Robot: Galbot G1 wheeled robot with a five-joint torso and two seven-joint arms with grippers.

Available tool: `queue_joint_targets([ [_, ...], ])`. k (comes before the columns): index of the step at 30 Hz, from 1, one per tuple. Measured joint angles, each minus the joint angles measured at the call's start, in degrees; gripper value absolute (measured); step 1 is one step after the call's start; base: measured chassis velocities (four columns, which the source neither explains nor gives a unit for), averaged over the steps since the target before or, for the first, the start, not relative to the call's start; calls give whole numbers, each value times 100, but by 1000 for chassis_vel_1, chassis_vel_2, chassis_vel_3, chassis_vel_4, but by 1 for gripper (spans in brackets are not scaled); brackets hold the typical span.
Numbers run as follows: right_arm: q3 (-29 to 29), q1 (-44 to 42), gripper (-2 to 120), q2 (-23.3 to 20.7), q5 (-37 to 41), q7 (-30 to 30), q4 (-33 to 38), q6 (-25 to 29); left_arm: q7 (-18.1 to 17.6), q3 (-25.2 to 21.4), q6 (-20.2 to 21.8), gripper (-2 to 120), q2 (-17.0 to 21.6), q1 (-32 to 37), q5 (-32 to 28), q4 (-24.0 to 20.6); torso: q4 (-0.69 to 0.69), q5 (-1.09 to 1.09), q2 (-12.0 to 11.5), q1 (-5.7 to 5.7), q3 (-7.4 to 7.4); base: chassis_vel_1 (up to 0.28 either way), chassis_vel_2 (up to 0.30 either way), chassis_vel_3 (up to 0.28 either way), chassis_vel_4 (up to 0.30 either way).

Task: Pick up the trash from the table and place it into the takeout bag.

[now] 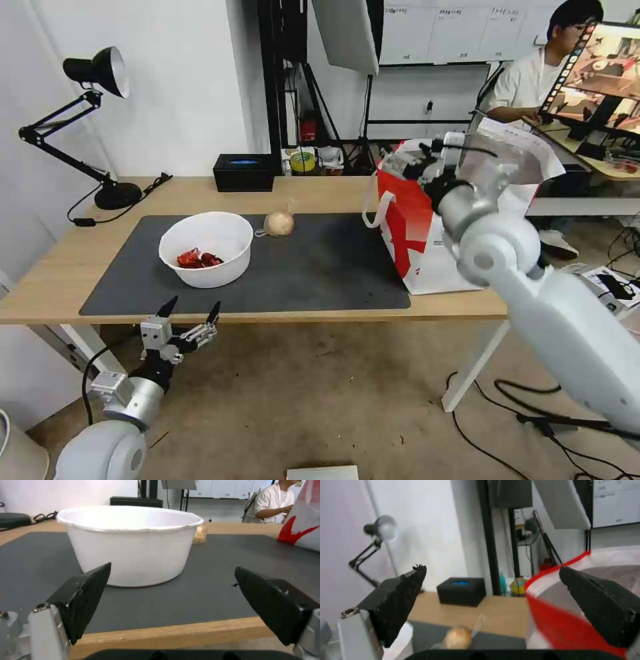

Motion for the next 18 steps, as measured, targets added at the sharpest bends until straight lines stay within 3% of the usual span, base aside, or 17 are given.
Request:
queue_joint_targets([
  [3,-127,-274,100,-34,-416,-38,209,0,2,-217,-70,100,-147,212,24,-120,-2,1,0,0,0,0,0,0,0],
  [4,-190,-384,100,-24,-625,-40,277,0,-3,-301,-125,100,-211,310,43,-166,6,2,0,0,0,0,0,0,0],
  [6,-183,-535,100,-27,-775,-41,366,-1,-4,-322,-150,100,-236,343,52,-185,9,1,0,0,0,0,0,0,0],
  [12,430,-1758,100,-191,-1528,-8,815,233,4,-321,-165,100,-257,366,88,-219,-1,0,0,0,0,0,0,0,0],
  [18,944,-3021,100,-88,-2129,113,902,620,6,-319,-165,100,-251,387,95,-236,1,0,0,0,0,0,0,0,0],
])
